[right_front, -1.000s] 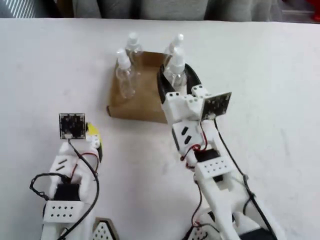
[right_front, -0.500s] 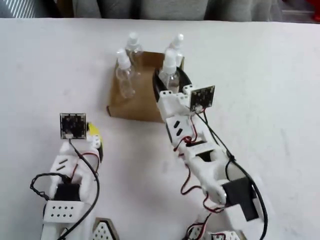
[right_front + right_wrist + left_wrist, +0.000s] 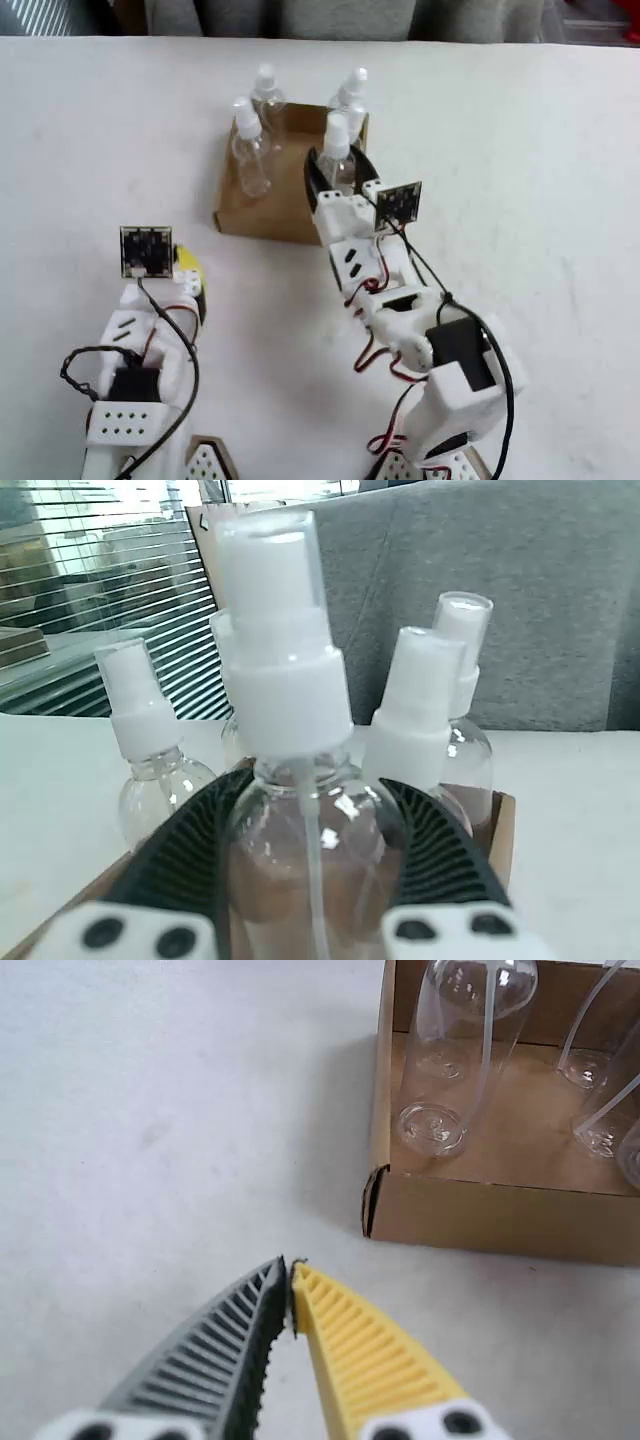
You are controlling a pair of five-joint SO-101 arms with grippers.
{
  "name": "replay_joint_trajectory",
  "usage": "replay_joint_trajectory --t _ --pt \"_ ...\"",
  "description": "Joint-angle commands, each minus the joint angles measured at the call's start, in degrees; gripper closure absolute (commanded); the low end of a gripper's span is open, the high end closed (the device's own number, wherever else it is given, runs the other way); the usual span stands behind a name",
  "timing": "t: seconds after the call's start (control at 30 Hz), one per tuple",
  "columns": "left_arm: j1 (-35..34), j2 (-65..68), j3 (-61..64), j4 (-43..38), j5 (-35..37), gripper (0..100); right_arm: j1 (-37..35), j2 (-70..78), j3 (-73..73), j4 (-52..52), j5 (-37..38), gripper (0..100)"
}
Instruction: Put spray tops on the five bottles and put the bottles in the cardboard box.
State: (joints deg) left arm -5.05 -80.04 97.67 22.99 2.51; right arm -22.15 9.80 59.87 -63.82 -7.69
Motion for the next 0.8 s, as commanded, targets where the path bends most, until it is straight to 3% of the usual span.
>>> replay_joint_trajectory --t 0.0,0.77 --pt "0.6 -0.7 -0.3 -1.9 -0.7 98 0.7 1.9 -2.5 -3.9 -0.1 98.2" --pt "0.5 -0.6 -0.3 -1.9 -0.7 98 0.7 9.5 -2.2 -5.8 -0.1 98.2"
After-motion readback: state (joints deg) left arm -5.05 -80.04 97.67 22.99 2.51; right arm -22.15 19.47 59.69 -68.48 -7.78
